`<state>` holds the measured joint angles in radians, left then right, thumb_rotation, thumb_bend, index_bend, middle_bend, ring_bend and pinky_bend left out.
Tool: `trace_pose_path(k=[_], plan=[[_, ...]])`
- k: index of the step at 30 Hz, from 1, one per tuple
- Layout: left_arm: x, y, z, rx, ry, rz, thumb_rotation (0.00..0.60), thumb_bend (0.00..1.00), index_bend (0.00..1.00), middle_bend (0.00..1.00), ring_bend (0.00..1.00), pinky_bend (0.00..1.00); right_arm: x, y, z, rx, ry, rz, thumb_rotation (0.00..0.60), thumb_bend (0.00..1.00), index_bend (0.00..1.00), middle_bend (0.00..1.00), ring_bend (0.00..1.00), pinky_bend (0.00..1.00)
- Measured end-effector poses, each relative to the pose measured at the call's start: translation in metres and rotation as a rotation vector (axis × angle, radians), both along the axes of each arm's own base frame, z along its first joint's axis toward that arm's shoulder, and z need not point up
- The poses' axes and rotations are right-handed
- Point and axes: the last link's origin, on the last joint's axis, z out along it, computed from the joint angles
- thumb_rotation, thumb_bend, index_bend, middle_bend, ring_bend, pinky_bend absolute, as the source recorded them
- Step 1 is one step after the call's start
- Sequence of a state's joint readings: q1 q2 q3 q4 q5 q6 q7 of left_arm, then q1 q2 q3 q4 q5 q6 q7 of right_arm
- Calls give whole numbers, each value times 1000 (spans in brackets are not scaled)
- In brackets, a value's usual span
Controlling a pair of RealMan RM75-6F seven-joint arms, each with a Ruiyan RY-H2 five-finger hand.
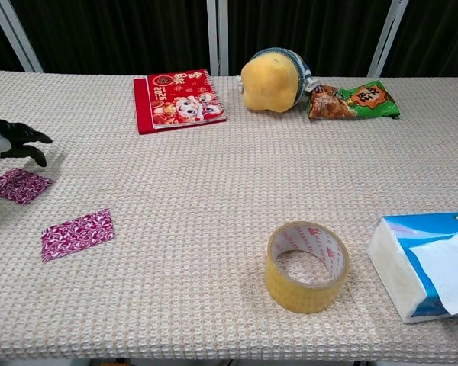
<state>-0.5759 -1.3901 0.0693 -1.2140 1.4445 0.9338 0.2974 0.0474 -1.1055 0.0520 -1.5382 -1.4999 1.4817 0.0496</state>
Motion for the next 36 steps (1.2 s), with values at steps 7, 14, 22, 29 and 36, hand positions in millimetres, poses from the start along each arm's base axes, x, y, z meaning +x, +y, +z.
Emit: trace_pose_path(k=[7,14,22,29,36], plan=[[-3,0,-2,2,5,1,600,178,249,21,0,117,1,-1,-1,4,1,0,600,421,0,0,0,0],[-1,5,-9,6,2,-9,600,178,303,24,0,117,0,0,0,0,2,-4,600,420,0,0,0,0],[3,9,-10,24,-24,-12,600,179,427,34,0,116,-2,1,1,-4,-2,-8,600,420,0,0,0,0],[5,10,-8,41,-60,-7,600,180,457,39,0,116,-3,1,0,-2,-4,-11,600,419,0,0,0,0],[15,9,-3,61,-156,44,600,185,489,40,0,117,-4,0,1,-6,-4,-10,600,419,0,0,0,0]])
